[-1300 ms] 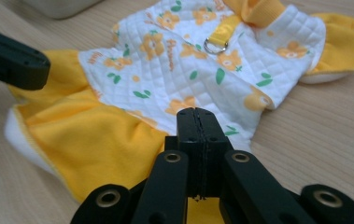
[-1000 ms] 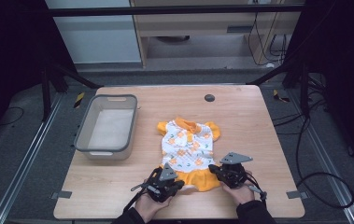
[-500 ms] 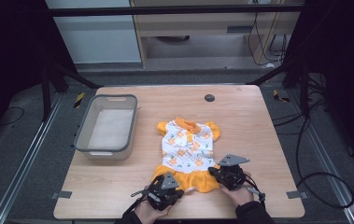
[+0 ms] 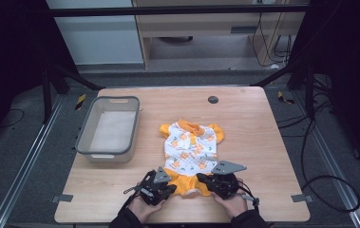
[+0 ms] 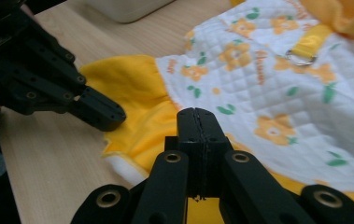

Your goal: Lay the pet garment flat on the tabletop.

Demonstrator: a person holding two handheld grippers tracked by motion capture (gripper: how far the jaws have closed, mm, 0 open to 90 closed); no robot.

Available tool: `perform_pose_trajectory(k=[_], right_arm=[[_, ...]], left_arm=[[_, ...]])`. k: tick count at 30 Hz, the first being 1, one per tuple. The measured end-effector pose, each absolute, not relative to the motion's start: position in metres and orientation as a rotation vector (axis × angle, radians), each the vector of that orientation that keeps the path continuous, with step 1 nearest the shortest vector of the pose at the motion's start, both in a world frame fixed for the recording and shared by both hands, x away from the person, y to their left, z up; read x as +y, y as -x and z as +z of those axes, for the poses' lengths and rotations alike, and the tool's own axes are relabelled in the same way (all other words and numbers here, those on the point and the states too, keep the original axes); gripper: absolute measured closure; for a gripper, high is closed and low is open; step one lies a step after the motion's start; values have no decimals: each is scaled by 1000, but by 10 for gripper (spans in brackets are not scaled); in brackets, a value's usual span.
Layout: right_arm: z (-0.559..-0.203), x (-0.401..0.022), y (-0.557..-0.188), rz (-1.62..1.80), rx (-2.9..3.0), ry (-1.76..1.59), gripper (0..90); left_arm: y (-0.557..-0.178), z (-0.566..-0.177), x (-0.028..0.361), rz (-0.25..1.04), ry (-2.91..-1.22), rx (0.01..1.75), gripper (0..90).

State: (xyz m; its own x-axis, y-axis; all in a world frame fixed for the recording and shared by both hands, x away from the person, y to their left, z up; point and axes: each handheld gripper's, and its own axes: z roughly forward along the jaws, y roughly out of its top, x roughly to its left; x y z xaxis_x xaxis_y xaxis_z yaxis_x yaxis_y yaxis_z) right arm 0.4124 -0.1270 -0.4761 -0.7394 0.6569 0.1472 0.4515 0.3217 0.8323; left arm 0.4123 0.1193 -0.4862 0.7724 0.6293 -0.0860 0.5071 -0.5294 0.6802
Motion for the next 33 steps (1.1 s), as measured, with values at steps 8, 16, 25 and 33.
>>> perform_pose_trajectory(k=[8,16,25,33], right_arm=[[-489,-113,-409,1333,2460,-984,900],[-498,-112,-399,1299,2542,-957,900],[-501,-109,-392,1236,2597,-922,900],[-489,-136,-399,1284,2475,-1001,900]], left_arm=[[-434,-489,129,291,-2239,905,895],[-434,-493,129,307,-2251,921,897],[-431,-490,130,328,-2251,919,895],[-415,-480,120,243,-2217,849,883]])
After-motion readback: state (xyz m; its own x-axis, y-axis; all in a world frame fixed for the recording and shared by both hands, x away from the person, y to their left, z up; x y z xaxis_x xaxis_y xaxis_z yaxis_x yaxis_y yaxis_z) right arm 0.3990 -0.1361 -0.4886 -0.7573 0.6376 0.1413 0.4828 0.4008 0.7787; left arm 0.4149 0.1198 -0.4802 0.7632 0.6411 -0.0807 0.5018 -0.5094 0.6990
